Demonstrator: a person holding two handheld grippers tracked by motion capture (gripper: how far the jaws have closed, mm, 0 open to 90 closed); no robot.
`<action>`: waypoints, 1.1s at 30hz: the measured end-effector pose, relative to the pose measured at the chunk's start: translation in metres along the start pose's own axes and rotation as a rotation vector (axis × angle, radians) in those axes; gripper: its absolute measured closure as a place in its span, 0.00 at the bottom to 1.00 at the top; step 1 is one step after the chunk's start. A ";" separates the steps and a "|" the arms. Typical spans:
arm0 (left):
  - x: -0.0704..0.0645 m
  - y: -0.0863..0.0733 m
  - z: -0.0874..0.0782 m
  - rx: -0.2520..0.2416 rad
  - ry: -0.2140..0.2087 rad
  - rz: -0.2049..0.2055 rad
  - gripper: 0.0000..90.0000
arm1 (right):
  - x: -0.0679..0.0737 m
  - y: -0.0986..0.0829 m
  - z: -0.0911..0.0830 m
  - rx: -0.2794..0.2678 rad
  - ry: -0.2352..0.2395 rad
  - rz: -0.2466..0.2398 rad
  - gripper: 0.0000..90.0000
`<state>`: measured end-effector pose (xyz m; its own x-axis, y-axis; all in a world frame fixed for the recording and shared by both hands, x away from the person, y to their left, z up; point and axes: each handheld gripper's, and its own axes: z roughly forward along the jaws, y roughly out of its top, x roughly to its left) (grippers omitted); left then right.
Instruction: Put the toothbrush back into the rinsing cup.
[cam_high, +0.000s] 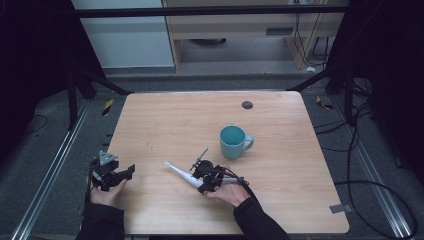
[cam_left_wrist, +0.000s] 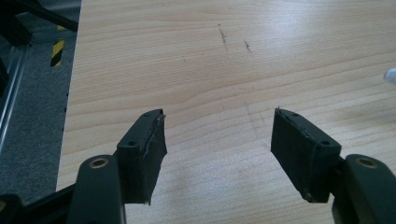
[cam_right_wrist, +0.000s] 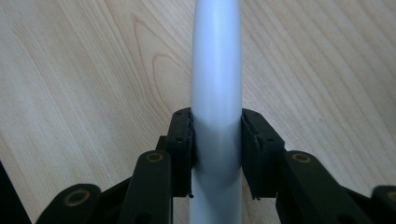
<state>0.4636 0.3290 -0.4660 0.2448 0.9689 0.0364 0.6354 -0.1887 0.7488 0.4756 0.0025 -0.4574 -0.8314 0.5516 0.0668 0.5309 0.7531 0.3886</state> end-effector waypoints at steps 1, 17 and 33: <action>0.000 0.000 0.000 0.001 0.000 0.001 0.39 | 0.000 0.000 -0.002 -0.013 0.004 -0.001 0.74; 0.000 0.000 0.001 0.001 -0.001 0.002 0.39 | -0.006 -0.007 -0.040 -0.386 -0.005 0.057 0.74; -0.001 0.000 0.002 0.004 -0.004 0.000 0.39 | -0.019 -0.013 -0.063 -0.628 -0.026 0.132 0.74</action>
<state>0.4651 0.3278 -0.4676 0.2480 0.9682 0.0335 0.6385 -0.1893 0.7460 0.4747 -0.0404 -0.4053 -0.7569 0.6401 0.1319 0.4248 0.3286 0.8435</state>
